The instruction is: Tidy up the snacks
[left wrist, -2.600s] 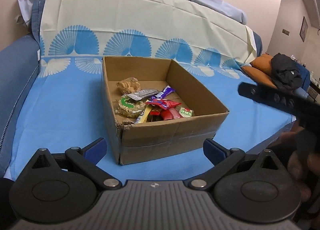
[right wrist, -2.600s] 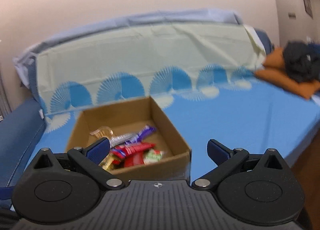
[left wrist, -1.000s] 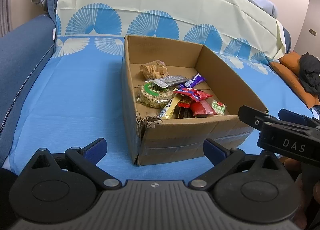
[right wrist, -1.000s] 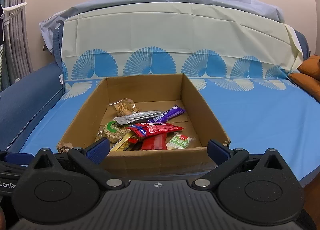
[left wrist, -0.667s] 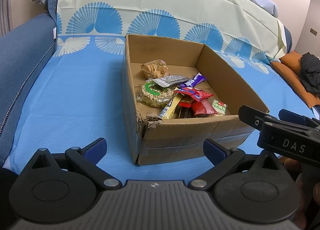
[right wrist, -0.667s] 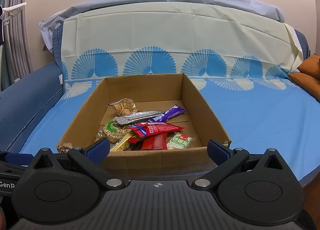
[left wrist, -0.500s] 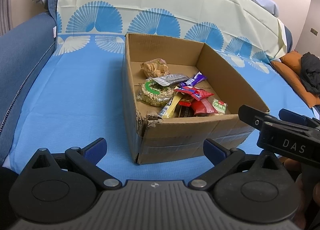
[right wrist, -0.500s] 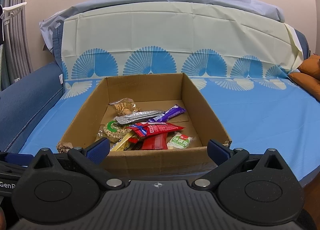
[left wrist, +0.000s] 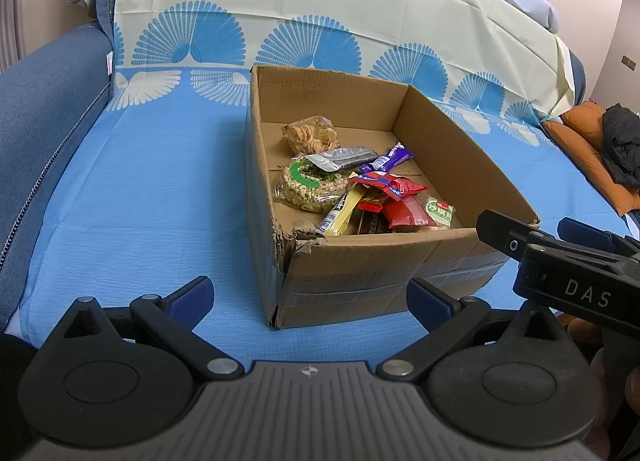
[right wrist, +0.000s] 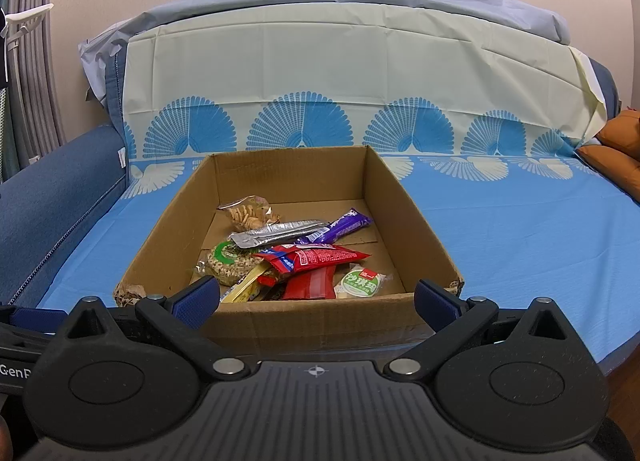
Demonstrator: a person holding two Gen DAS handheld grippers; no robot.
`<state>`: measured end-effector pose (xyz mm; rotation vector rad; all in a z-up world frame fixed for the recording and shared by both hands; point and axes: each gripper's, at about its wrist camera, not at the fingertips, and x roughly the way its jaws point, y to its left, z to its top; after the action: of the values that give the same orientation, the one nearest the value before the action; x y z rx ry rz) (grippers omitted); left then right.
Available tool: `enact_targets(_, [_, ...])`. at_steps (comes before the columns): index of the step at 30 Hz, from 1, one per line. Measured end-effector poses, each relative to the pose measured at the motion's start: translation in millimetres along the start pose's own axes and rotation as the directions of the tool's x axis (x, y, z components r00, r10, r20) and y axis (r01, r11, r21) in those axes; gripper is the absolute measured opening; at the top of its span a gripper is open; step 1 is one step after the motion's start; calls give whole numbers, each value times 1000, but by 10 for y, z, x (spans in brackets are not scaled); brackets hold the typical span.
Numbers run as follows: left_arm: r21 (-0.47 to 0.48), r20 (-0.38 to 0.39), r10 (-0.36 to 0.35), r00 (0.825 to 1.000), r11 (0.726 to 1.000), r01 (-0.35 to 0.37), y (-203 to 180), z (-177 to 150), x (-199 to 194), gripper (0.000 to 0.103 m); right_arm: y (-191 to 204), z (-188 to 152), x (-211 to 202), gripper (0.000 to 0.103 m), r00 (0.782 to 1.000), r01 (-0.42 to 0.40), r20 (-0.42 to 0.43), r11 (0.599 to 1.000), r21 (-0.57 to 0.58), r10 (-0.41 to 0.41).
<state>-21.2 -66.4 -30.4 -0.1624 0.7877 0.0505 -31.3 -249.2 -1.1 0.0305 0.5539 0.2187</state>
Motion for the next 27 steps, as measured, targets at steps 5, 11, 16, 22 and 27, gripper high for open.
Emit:
enact_targets(5, [5,1,-3,1000,1000,3,-7,-15,7,102,1,2,-1,102,1000,0,-1,1000,-2,0])
enact_targets(11, [13,8,0,1000,1000,0,-20,-29,-2,102,1,-3,7,102,1000,0,-1,1000,-3,0])
enact_targets(16, [19,11,-4,1000,1000,4,-33,-41,-14,102,2,-8,14,102,1000,-1,-2,1000,-4,1])
enact_targets(22, [22,12,-7,1000,1000,6,-36,-42,-19,102,6,-8,13,102,1000,-1,-3,1000,-4,1])
enact_targets(27, [25,14,-9,1000,1000,9,-33,-44,-24,102,8,-6,11,102,1000,0,-3,1000,-4,0])
